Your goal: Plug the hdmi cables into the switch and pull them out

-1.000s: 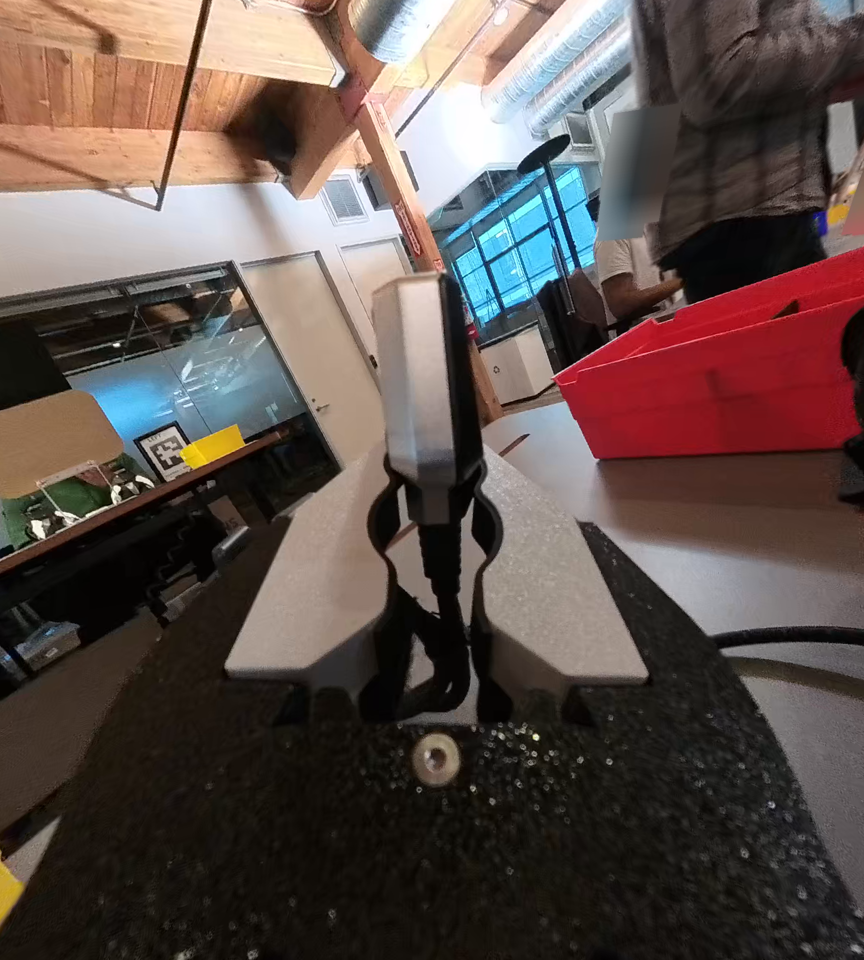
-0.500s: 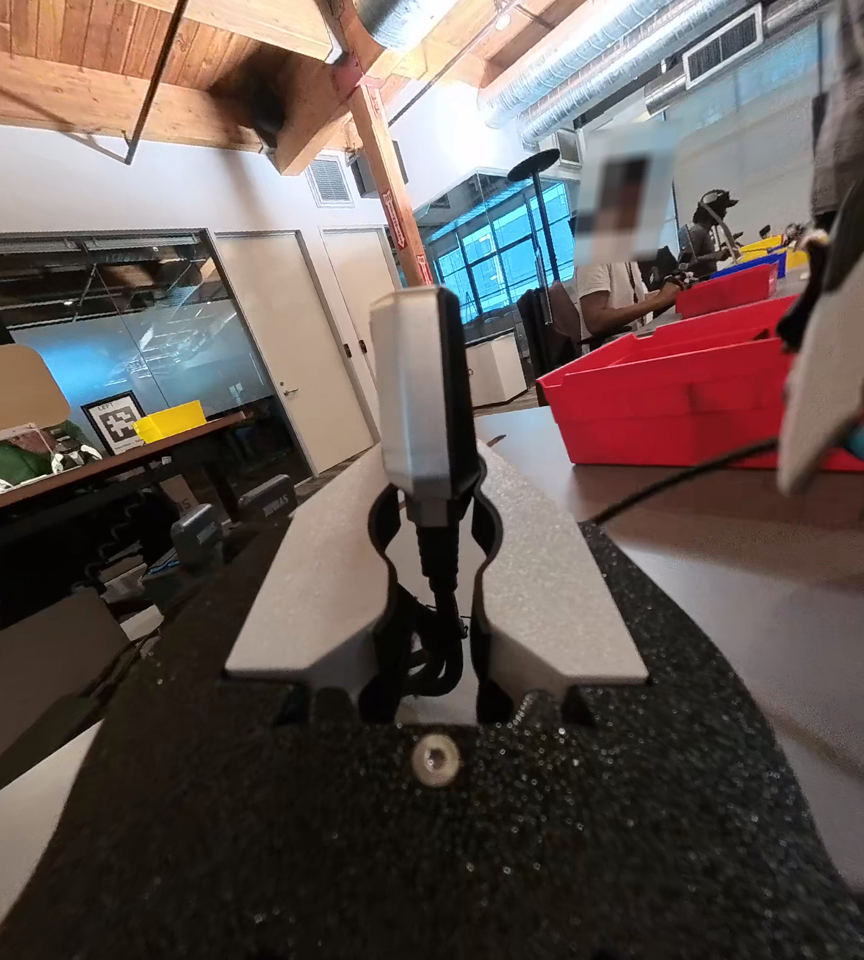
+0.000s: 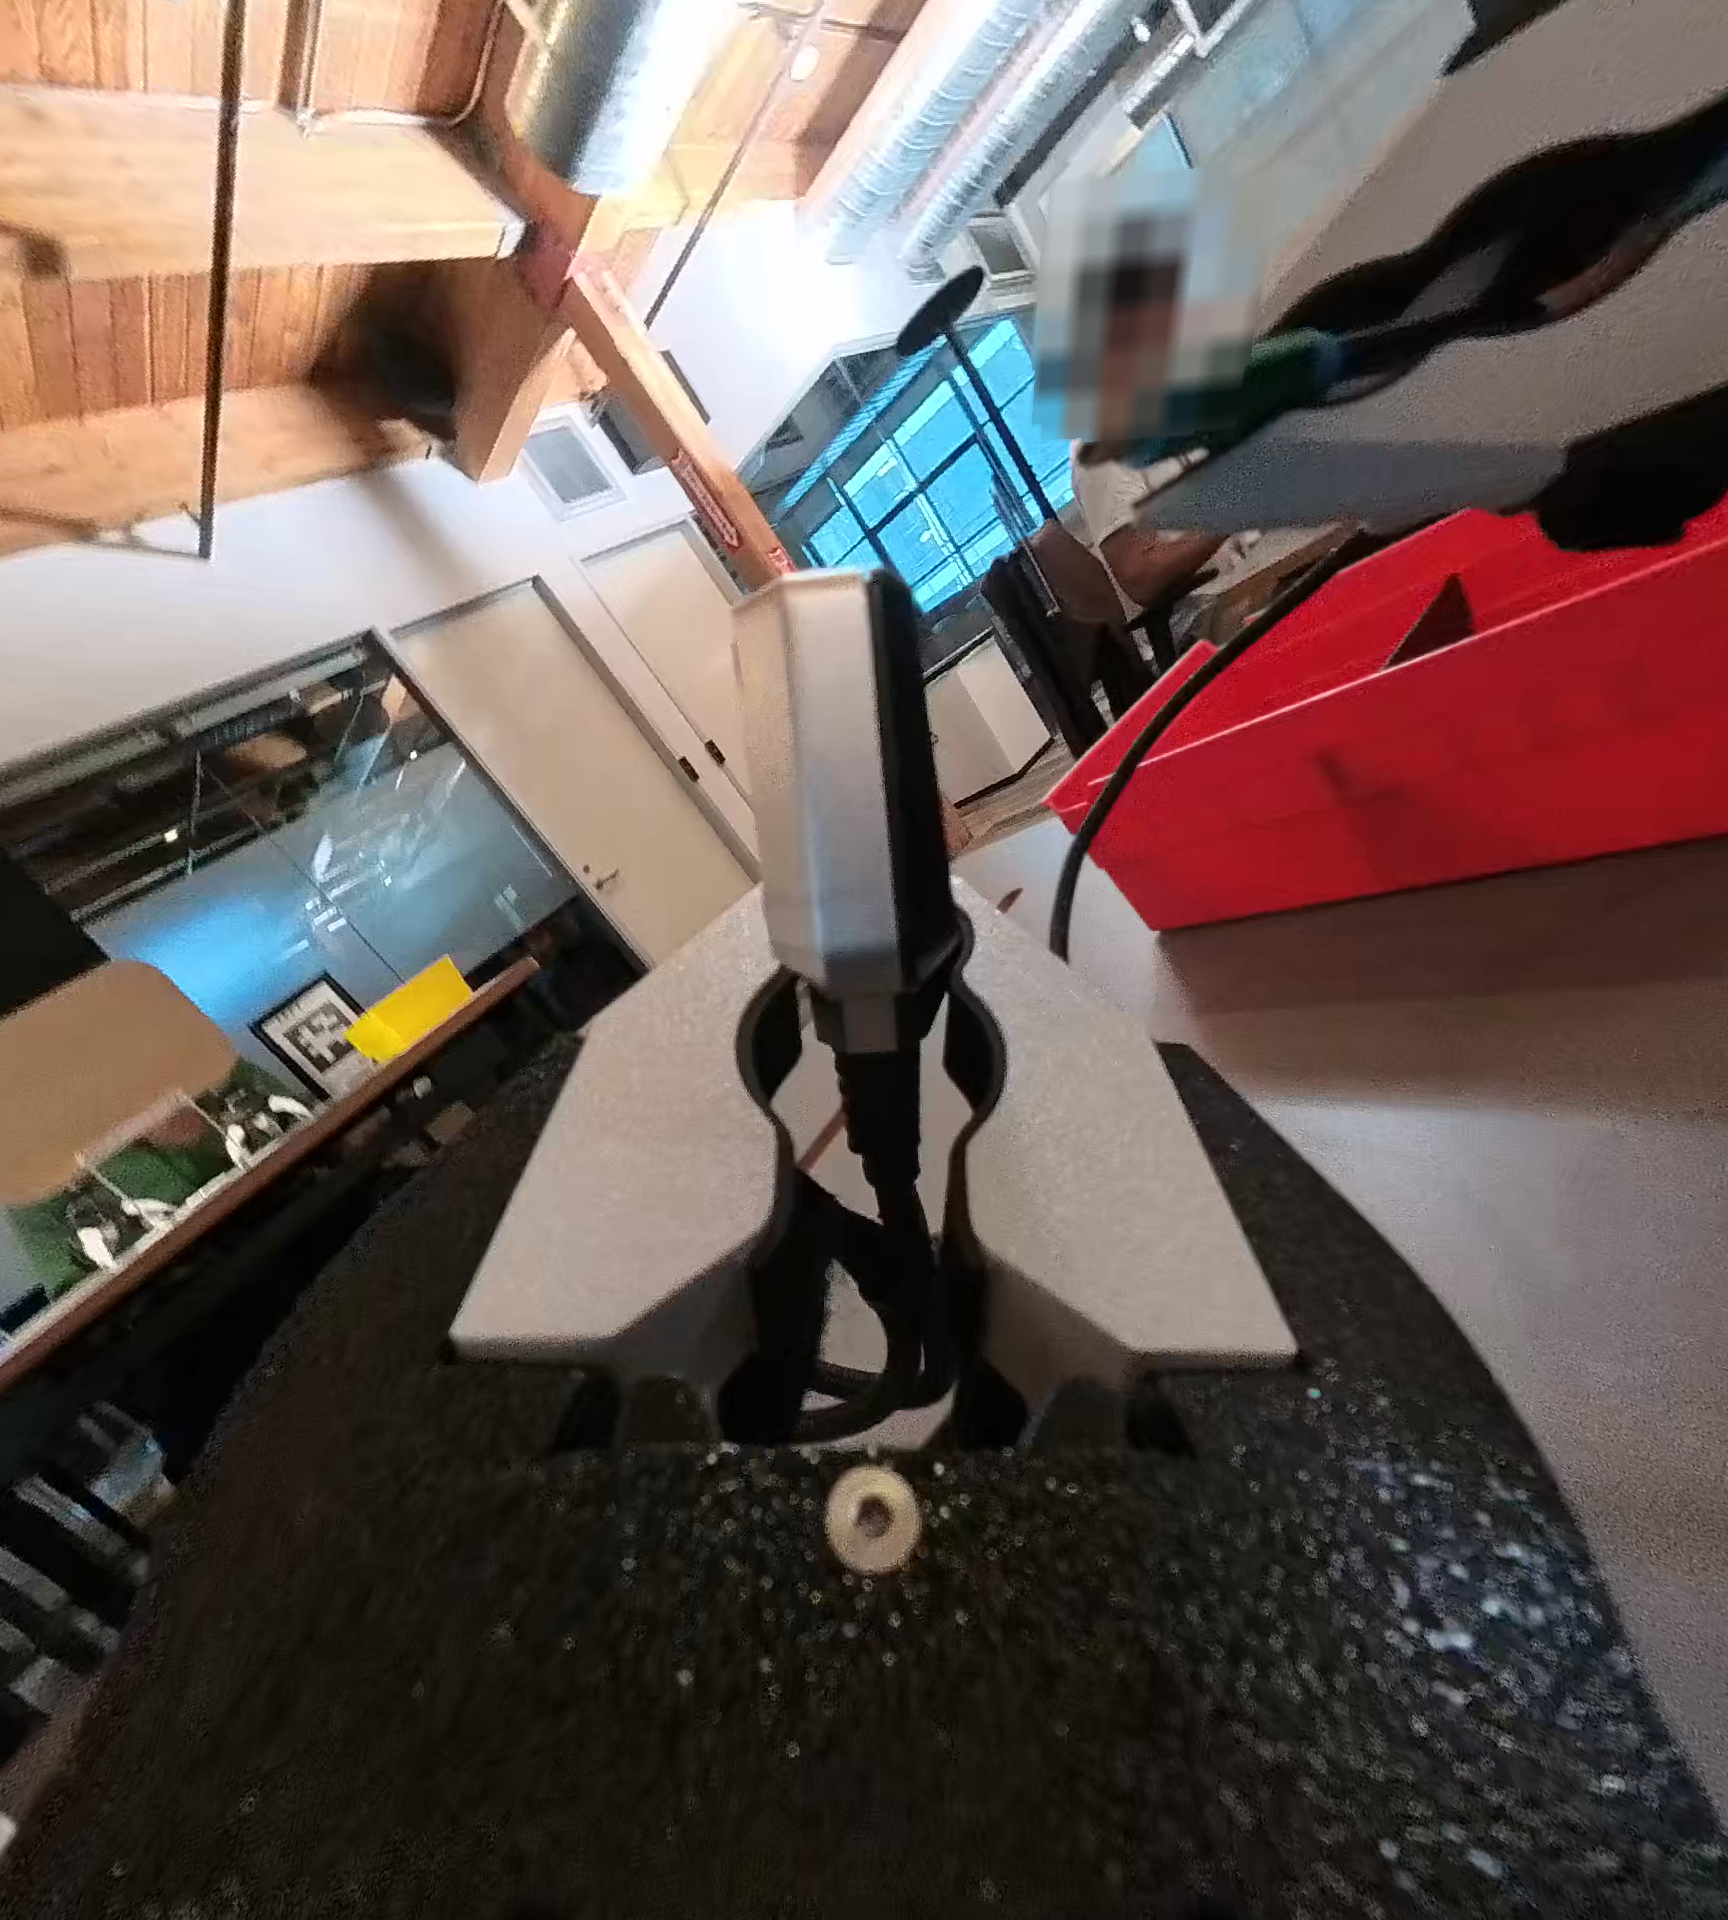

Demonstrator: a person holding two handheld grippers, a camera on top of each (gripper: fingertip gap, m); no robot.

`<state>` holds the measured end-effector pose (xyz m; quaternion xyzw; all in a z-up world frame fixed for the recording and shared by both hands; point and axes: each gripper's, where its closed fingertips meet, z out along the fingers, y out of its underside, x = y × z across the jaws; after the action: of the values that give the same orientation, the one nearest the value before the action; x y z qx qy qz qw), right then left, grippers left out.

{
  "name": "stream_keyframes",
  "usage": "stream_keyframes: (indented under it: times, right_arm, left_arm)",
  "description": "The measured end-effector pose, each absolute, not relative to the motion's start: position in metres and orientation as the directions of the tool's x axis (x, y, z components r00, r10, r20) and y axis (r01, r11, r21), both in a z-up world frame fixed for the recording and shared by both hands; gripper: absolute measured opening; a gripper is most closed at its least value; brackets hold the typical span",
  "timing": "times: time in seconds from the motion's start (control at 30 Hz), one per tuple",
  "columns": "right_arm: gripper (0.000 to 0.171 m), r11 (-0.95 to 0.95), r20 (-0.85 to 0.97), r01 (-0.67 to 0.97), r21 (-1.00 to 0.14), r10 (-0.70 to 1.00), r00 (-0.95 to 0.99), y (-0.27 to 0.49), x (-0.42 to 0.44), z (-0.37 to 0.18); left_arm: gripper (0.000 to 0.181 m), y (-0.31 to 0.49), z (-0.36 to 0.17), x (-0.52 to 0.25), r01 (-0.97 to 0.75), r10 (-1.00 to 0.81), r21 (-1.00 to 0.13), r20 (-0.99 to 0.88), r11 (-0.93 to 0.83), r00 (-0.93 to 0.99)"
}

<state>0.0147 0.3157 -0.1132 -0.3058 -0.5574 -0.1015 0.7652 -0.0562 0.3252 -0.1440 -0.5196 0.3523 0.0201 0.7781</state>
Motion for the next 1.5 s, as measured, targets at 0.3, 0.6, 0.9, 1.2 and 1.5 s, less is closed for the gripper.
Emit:
stream_keyframes:
  times: [0.3, 0.6, 0.9, 1.2, 1.5]
  right_arm:
    - [0.008, 0.837, 0.791, 0.124, -0.533, 0.441, 0.425, 0.272, 0.03, -0.073]
    - [0.008, 0.807, 0.748, 0.043, -0.589, 0.524, 0.408, 0.265, 0.043, -0.06]
    - [0.009, 0.854, 0.857, 0.264, -0.449, 0.327, 0.399, 0.267, 0.036, -0.062]
    - [0.009, 0.871, 0.882, 0.286, -0.399, 0.279, 0.38, 0.262, 0.031, -0.065]
    - [0.009, 0.87, 0.845, 0.196, -0.451, 0.346, 0.407, 0.256, 0.036, -0.057]
  left_arm:
    - [0.02, 0.299, -0.106, -0.035, -0.602, -0.132, -0.566, -0.781, 0.563, 0.611]
    - [0.021, 0.28, -0.084, -0.029, -0.558, -0.129, -0.538, -0.783, 0.632, 0.609]
    - [0.021, 0.28, -0.086, -0.028, -0.557, -0.148, -0.541, -0.788, 0.63, 0.598]
    - [0.022, 0.277, -0.087, -0.023, -0.58, -0.136, -0.513, -0.811, 0.633, 0.569]
    - [0.022, 0.274, -0.085, -0.022, -0.58, -0.129, -0.5, -0.817, 0.643, 0.561]
